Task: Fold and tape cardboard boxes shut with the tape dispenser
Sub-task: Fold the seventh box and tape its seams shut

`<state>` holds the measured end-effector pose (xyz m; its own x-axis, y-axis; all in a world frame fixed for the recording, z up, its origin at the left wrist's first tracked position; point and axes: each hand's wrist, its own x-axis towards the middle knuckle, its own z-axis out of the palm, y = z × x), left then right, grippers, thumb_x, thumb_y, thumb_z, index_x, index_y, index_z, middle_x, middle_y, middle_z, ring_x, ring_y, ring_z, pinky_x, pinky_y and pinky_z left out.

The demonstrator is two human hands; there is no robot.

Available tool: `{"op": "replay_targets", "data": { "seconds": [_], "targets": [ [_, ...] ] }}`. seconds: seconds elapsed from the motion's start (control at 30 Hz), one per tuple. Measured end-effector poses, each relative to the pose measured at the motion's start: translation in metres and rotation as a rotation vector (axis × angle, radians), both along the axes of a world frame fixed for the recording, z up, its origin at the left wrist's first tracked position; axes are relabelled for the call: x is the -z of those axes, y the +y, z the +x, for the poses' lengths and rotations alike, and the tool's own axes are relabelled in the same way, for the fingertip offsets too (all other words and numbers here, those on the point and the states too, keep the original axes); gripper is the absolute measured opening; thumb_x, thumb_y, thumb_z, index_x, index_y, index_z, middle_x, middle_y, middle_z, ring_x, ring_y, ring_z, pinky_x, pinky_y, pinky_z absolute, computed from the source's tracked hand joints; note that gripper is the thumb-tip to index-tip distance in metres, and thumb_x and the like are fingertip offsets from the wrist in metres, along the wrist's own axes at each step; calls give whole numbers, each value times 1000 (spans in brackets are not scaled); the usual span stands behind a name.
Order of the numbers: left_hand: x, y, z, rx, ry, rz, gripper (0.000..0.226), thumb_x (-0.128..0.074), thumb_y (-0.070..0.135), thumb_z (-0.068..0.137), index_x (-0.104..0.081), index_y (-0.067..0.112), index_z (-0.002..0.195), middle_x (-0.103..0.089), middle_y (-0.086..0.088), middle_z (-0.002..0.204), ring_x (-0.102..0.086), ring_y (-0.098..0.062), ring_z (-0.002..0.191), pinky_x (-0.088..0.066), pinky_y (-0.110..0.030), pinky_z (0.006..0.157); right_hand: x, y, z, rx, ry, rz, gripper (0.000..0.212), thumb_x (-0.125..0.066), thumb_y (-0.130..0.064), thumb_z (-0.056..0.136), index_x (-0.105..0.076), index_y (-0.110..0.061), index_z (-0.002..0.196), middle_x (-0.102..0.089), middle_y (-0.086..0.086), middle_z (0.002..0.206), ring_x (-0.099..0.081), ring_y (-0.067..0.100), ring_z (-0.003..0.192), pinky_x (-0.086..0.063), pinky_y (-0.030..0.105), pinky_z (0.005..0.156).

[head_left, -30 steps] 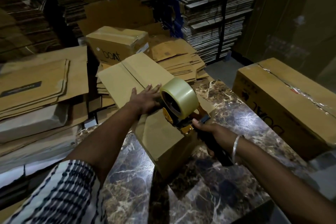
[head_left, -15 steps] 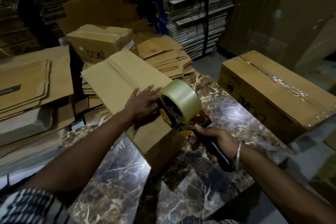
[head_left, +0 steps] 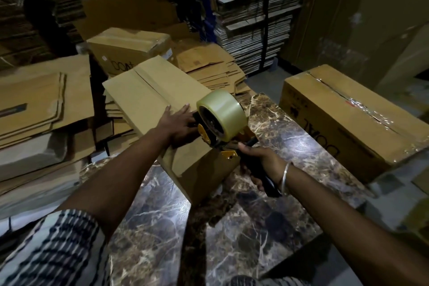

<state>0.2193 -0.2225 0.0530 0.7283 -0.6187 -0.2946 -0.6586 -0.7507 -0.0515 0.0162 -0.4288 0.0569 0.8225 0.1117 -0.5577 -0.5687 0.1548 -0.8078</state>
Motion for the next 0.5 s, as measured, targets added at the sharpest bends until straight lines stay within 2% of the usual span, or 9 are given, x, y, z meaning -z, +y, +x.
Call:
{"op": "replay_targets", "data": {
  "seconds": [0.1,0.17,0.2,0.37,0.43,0.5],
  "targets": [
    [2,0,3,8,1,23,57,-24,61,102,-22,42,155,-4,16,166,10,-17,154,2,-66,118,11,-7,-6,-6,-64,21,61,-73,-62,70,-63,-4,87,-54,10,63,-33,20,34,-28,24,39],
    [2,1,4,24,12,-1,57,-25,63,100,-19,47,154,-2,20,165,11,-19,154,2,-67,117,27,-12,-15,19,-155,40,86,-84,-67,56,-65,6,96,-51,24,72,-35,23,31,-31,25,36],
    [3,2,4,40,13,-11,57,-23,66,98,-15,51,153,1,21,164,11,-20,154,1,-68,117,34,-13,-20,35,-191,60,94,-87,-68,51,-64,9,101,-47,25,74,-36,22,30,-31,25,35],
    [3,5,6,72,30,-37,58,-4,89,80,14,71,132,8,24,163,9,-24,154,1,-71,115,49,-10,-32,89,-308,157,86,-90,-64,52,-59,-5,105,-45,17,65,-35,16,27,-30,21,31],
    [5,7,6,93,-10,-31,54,-5,84,84,18,74,131,10,23,163,9,-26,154,1,-72,114,54,-10,-35,122,-323,210,81,-92,-59,52,-58,-4,100,-44,18,66,-36,15,27,-30,19,30],
    [8,8,8,110,-44,-15,58,-6,79,87,15,69,140,12,22,163,9,-28,153,0,-72,113,62,-12,-42,143,-311,243,77,-94,-56,51,-58,-3,94,-44,21,68,-36,16,26,-30,18,30]
  ]
}}
